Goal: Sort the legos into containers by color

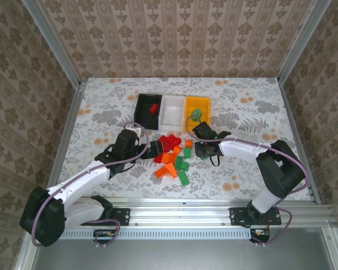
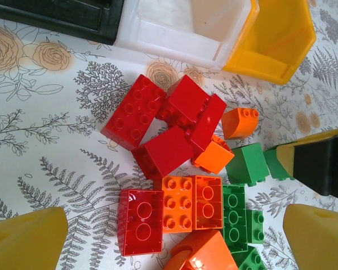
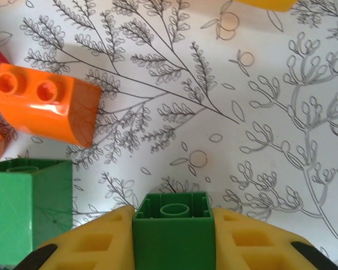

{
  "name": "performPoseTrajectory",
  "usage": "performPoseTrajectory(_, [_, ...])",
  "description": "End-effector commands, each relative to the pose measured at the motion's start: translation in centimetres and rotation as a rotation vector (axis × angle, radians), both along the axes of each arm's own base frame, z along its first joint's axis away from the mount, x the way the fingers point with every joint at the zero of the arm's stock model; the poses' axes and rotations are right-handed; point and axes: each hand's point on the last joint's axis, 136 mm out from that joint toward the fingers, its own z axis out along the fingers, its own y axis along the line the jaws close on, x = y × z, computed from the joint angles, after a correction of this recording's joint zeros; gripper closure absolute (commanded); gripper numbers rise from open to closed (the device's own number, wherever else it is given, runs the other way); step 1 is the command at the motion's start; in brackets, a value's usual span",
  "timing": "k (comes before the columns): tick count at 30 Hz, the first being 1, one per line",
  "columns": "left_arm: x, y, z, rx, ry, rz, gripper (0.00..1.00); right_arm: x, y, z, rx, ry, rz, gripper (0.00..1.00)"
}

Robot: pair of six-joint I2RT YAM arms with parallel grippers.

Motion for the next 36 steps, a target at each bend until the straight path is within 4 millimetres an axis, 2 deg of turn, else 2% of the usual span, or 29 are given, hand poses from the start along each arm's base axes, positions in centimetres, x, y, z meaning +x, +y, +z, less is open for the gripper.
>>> performPoseTrajectory(1, [0.0,-0.3,0.0,-0.001,-0.007,-0.009,0.0,-0.1,-0.8,1.8,-0.009,-0.052,-0.03,0.71])
performPoseTrajectory(5, [0.1,-0.5,0.2,-0.004,-0.013,-0.013,0.0,0.9,-0.7,4.1,-0.006,-0.104,-0.033,0.7])
performPoseTrajectory(8, [0.3,-0.7,0.4,-0.005,-0.015,-0.019,0.0,2.4,-0.6,5.7,-0.011,-0.142,-0.034,0.7])
performPoseTrajectory(11, [0.5,-0.9,0.6,-0.009,-0.015,-0.022,0.0,5.0,-0.6,7.4,0.0,-0.183,-0.054,0.7])
performPoseTrajectory(15, [0.7,-1.0,0.3,-0.005,-0.008,-0.019,0.0,9.5,-0.9,9.1,-0.007,-0.234,-0.083,0.7])
performPoseTrajectory(21, [0.0,-1.1,-0.8,0.005,0.031,-0.034,0.0,15.7,-1.0,7.5,-0.004,-0.209,-0.109,0.69])
performPoseTrajectory(26, [-0.8,-0.5,-1.4,0.018,0.049,-0.031,0.0,19.2,-0.4,6.6,-0.003,-0.182,-0.088,0.63])
performPoseTrajectory(29, [-1.1,-0.3,-1.3,0.013,0.051,-0.03,0.0,19.9,-0.3,8.4,-0.002,-0.217,-0.081,0.41])
performPoseTrajectory(33, [-1.9,-1.2,-0.7,0.047,0.035,-0.102,0.0,19.0,-0.4,12.4,0.024,-0.291,-0.078,0.33])
performPoseTrajectory(36, [-3.0,-0.7,-1.3,0.215,0.021,-0.136,0.0,17.0,-0.2,15.1,0.04,-0.343,-0.064,0.32])
